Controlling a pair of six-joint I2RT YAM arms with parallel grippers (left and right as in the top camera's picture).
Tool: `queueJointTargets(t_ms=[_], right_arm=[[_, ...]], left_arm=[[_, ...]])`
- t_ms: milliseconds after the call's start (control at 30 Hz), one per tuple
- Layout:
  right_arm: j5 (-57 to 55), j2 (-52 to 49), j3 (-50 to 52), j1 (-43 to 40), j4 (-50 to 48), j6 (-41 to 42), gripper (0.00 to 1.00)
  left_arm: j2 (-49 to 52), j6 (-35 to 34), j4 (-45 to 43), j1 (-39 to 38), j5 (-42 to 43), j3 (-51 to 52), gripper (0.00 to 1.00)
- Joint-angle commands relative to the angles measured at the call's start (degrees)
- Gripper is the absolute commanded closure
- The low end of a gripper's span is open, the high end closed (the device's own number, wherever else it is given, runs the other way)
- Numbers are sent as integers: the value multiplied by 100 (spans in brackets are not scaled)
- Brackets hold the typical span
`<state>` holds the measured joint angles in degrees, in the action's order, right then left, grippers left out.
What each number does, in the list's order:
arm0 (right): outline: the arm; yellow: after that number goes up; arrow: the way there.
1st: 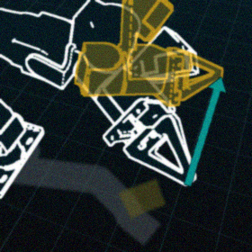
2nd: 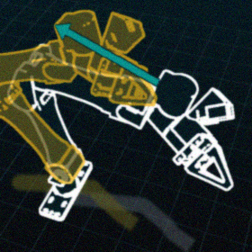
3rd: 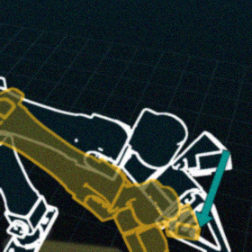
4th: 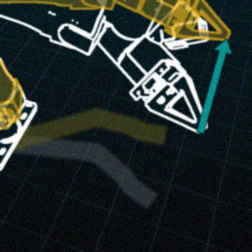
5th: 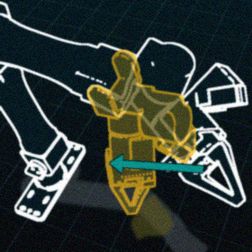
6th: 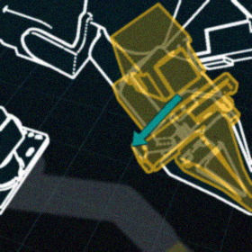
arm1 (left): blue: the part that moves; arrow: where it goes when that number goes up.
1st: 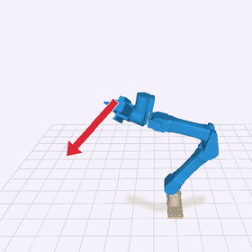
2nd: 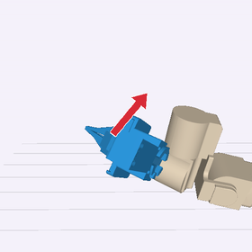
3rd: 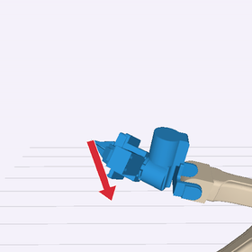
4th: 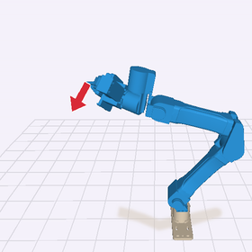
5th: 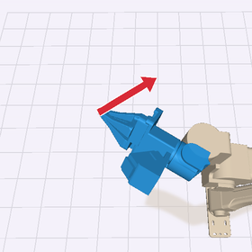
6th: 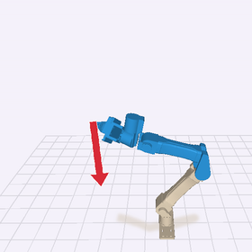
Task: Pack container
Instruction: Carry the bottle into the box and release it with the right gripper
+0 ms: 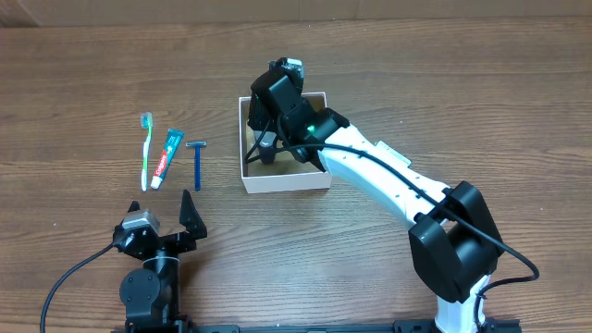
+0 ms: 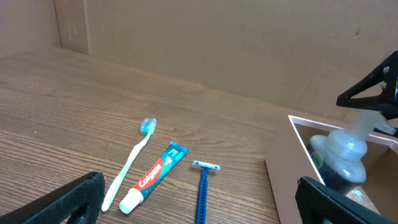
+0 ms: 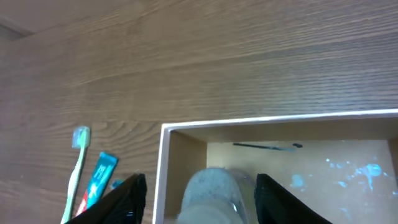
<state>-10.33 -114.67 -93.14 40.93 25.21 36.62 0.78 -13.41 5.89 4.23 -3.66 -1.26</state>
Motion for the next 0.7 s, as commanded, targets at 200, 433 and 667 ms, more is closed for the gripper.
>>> queueJointTargets(t_ms=[200, 433, 667], right_arm=[[164, 603, -1412, -28, 2044, -470, 36], [186, 417, -1327, -55, 3180, 201, 46], [315, -107, -872, -50, 2846, 396, 50]], left_arm=[[-50, -55, -22, 35, -76, 20, 0], [-50, -55, -22, 35, -76, 20, 0], [-50, -55, -22, 35, -76, 20, 0]])
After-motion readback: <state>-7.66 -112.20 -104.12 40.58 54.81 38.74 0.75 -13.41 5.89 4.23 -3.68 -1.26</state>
